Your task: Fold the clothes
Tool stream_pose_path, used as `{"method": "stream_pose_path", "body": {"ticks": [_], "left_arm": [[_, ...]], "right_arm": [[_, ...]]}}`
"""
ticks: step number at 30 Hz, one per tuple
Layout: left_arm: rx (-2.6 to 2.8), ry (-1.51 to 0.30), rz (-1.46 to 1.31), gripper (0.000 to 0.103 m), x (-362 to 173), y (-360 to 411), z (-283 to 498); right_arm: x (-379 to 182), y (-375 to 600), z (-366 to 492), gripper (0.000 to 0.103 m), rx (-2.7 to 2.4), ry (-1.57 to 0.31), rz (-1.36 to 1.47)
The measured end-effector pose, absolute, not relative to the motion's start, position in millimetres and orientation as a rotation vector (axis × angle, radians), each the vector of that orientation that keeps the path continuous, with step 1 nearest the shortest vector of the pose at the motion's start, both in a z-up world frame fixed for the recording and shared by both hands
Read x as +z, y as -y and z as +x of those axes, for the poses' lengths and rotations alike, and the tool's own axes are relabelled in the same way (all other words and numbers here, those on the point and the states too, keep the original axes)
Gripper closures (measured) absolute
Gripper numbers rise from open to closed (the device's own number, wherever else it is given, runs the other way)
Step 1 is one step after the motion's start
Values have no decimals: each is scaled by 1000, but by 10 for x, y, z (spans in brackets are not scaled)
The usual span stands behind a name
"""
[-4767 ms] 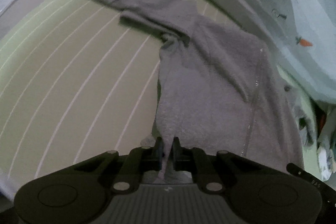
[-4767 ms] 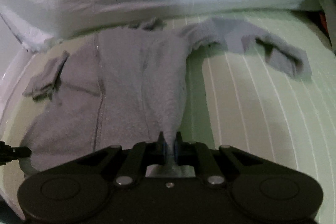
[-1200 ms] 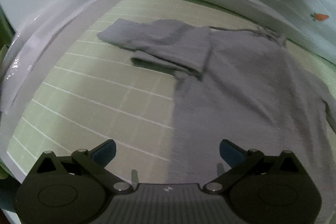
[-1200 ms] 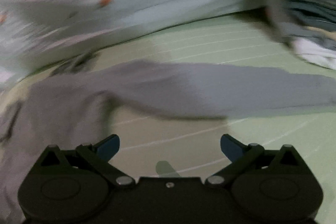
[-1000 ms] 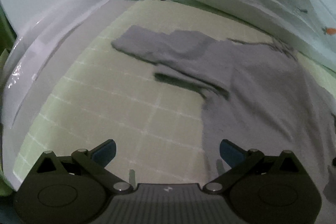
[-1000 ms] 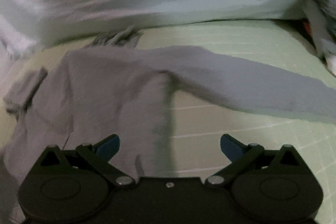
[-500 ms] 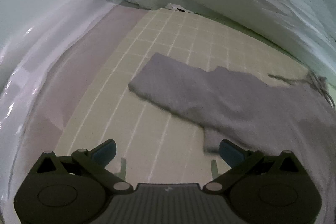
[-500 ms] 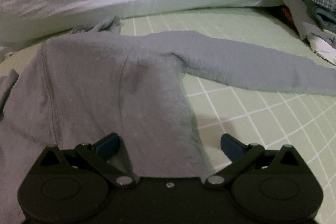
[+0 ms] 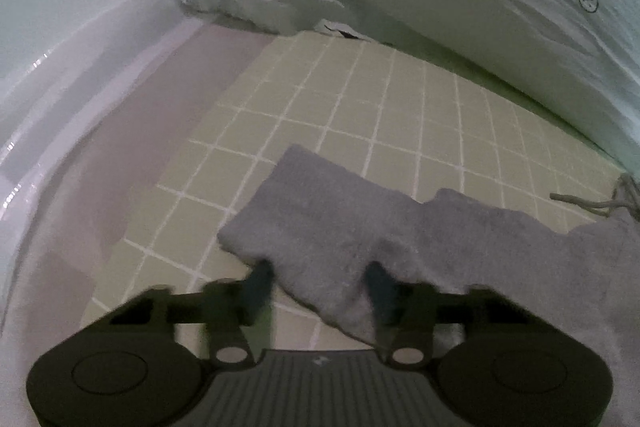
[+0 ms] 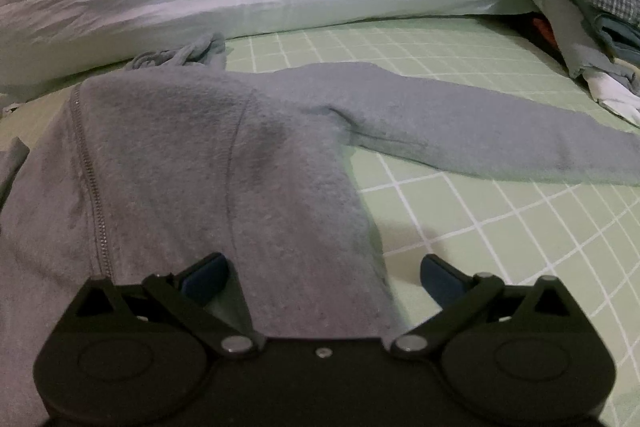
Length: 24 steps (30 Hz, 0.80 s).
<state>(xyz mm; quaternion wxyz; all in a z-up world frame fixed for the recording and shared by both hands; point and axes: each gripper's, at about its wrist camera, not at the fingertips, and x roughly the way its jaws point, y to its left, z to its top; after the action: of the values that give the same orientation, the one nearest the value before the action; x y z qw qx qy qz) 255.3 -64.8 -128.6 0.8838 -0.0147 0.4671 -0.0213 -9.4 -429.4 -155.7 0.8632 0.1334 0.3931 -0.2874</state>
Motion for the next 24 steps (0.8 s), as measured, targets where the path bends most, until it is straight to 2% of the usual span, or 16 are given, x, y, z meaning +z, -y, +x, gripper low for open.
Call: {"method": "stream_pose_path", "body": {"ticks": [2, 3, 7, 19, 24], "left_arm": [[-60, -957, -64, 81, -1285, 593, 2523], [-70, -957, -88, 84, -1285, 558, 2507], [-19, -933, -88, 86, -1211, 388, 2439], [433, -850, -90, 87, -904, -1024, 2177], [534, -843, -107, 87, -879, -1350, 1995]], "right_arm": [[-1554, 4308, -83, 0, -593, -827, 277], [-1555, 4311, -81, 0, -590, -827, 276], [-1566, 4305, -95, 0, -588, -818, 272], [-1582, 4284, -108, 0, -594, -793, 268], [-1592, 4277, -111, 0, -598, -791, 269]]}}
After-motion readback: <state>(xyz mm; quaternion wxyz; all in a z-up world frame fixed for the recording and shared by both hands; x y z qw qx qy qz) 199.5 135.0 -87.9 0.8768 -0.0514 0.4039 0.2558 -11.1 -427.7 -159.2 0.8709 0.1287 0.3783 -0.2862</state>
